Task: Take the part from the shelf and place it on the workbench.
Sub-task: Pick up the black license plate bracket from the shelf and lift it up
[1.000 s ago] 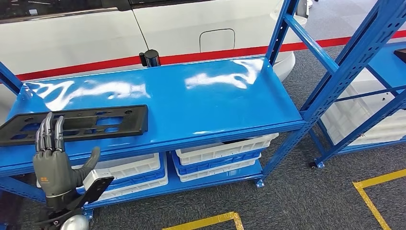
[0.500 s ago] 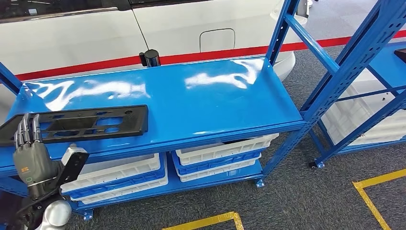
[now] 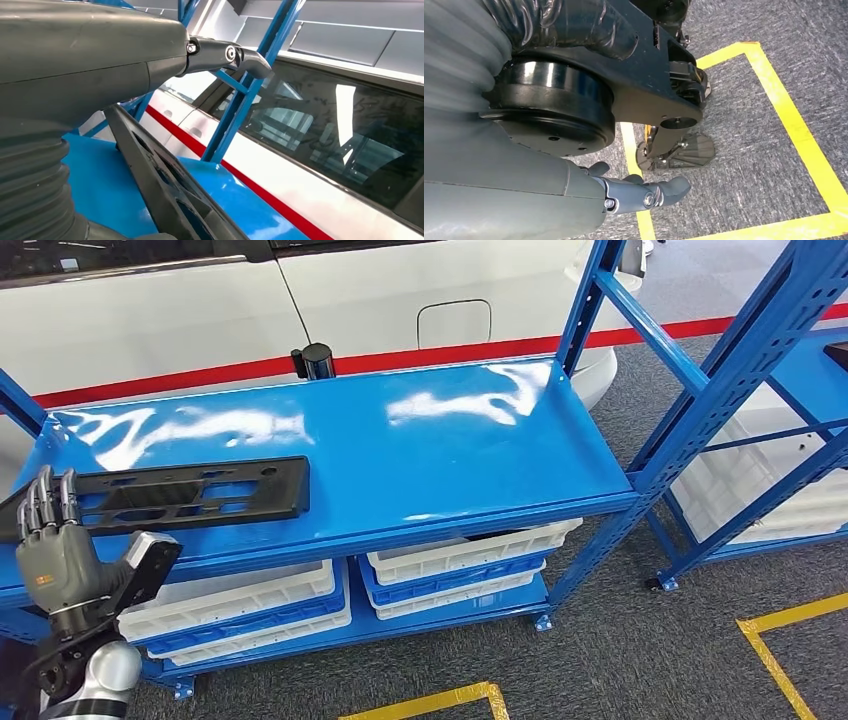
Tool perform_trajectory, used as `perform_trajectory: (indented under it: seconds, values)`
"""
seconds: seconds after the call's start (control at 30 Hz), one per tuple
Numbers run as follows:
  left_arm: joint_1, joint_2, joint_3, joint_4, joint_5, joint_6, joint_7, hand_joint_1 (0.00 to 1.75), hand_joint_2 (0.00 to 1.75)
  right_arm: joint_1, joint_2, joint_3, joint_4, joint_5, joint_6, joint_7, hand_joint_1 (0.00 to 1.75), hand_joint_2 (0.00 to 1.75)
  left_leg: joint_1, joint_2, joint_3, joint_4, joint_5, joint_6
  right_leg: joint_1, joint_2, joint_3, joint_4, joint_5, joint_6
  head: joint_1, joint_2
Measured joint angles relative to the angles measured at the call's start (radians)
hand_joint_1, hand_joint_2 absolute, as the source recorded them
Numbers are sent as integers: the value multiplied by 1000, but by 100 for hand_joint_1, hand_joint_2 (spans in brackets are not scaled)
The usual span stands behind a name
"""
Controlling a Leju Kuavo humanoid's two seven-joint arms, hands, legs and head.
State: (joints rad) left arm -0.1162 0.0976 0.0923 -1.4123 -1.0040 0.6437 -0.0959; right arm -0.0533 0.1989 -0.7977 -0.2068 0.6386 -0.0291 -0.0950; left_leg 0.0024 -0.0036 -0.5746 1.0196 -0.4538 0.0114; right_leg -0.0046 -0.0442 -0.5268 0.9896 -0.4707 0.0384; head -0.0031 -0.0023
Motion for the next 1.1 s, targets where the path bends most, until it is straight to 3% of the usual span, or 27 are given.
perform_trajectory:
  seconds: [0.73, 0.77, 0.87, 0.9, 1.1]
  values:
    - [-237, 26, 10, 350, 143, -120, 20, 0, 175, -6, -4, 0, 0, 37, 3, 8, 0, 175, 0, 0, 0, 0, 0, 0, 0, 0, 0, 0, 0, 0, 0, 0]
    - [-242, 26, 10, 359, 143, -120, 21, 9, 175, -6, -4, 0, 0, 38, 3, 8, 0, 175, 0, 0, -1, 0, 0, 0, 0, 0, 0, 0, 0, 0, 0, 0]
    - [-262, 34, 10, 393, 143, -120, 28, 140, 175, -6, -4, 0, 0, 43, 4, 9, 0, 175, 0, 0, -1, 0, 0, 0, 0, 0, 0, 0, 0, 0, 0, 0]
    - [-271, 37, 10, 407, 145, -120, 28, 175, 175, -6, -4, 0, 0, 46, 4, 10, 0, 175, 0, 0, -1, 0, 0, 0, 0, 0, 0, 0, 0, 0, 0, 0]
    - [-297, 50, 12, 461, 146, -91, -6, 175, 175, -6, -4, 0, 0, 53, 4, 10, 0, 175, 0, 0, 0, 0, 1, 0, 0, 0, 0, 0, 0, 0, 0, 0]
